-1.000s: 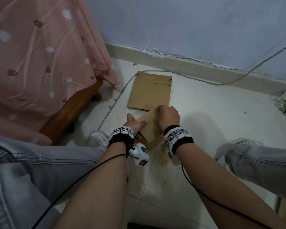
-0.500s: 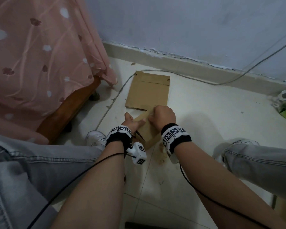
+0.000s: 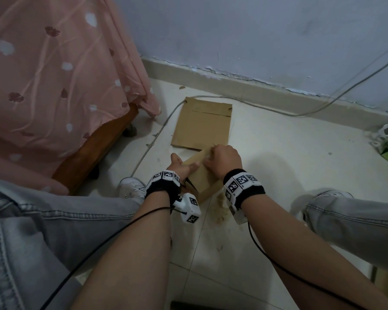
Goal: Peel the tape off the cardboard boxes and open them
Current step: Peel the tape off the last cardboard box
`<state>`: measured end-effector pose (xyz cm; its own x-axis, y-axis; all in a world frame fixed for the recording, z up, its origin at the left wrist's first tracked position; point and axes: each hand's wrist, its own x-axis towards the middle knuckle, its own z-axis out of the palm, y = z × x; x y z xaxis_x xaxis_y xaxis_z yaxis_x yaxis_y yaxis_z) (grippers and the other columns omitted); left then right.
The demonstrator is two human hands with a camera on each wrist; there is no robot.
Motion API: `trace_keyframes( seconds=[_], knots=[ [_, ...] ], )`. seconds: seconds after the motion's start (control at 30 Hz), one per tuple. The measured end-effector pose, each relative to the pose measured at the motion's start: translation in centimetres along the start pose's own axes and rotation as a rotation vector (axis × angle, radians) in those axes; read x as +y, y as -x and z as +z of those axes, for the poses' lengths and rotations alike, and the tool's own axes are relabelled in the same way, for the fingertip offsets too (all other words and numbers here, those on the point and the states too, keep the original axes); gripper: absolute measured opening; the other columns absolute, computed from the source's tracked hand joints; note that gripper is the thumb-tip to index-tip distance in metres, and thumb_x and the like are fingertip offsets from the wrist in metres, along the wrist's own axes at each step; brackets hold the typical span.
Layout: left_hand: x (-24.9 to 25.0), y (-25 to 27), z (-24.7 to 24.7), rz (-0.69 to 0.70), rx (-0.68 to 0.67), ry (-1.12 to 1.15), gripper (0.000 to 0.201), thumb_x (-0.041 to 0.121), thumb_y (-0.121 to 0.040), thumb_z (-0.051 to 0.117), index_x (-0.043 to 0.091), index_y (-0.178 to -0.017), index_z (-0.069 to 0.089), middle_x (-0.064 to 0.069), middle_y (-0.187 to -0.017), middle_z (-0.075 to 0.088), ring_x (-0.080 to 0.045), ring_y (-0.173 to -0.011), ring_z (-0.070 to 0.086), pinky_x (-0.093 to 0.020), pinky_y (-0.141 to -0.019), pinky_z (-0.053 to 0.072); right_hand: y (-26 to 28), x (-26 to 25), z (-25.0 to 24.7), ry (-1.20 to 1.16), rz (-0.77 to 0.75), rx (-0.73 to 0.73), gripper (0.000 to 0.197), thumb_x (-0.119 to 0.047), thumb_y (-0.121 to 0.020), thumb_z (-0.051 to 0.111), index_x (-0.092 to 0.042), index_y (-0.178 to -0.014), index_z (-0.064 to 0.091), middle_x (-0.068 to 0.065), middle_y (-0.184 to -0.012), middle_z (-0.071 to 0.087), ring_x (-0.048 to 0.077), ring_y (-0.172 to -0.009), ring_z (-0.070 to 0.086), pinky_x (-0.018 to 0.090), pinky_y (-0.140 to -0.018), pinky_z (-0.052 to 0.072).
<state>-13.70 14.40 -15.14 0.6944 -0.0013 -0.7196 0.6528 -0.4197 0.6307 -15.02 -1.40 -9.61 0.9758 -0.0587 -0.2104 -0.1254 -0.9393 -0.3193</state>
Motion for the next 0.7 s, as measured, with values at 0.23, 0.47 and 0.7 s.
trace_keyframes(
  seconds=[0.23, 0.47, 0.7],
  knots=[
    [0.2, 0.6, 0.0, 0.022, 0.011, -0.021, 0.068, 0.068, -0.062, 0.072, 0.028, -0.093, 0.027, -0.011, -0.106, 0.053, -0.035, -0.095, 0.062, -0.057, -0.081, 0.055, 0.2, 0.8, -0.2, -0.013, 0.017, 0.034, 0.027, -0.016, -0.094, 0.047, -0.012, -0.11, 0.068, 0.013, -0.102, 0.069, 0.033, -0.092, 0.063, 0.034, -0.077, 0.052],
    [0.5, 0.8, -0.1, 0.03, 0.02, -0.038, 0.065, 0.064, -0.07, 0.071, 0.025, -0.101, 0.028, -0.008, -0.102, 0.051, -0.03, -0.094, 0.058, -0.055, -0.086, 0.054, 0.4, 0.9, -1.1, -0.081, -0.035, -0.048, 0.036, -0.039, -0.086, 0.062, -0.01, -0.106, 0.068, 0.011, -0.097, 0.067, 0.03, -0.095, 0.063, 0.034, -0.08, 0.053],
    [0.6, 1.3, 0.0, 0.048, 0.031, -0.084, 0.062, 0.061, -0.077, 0.069, 0.023, -0.103, 0.027, -0.006, -0.098, 0.051, -0.025, -0.086, 0.056, -0.049, -0.089, 0.054, 0.1, 0.4, -0.3, -0.044, -0.011, 0.018, 0.022, -0.031, -0.086, 0.059, -0.012, -0.095, 0.067, 0.009, -0.091, 0.066, 0.03, -0.088, 0.063, 0.032, -0.071, 0.05]
  ],
)
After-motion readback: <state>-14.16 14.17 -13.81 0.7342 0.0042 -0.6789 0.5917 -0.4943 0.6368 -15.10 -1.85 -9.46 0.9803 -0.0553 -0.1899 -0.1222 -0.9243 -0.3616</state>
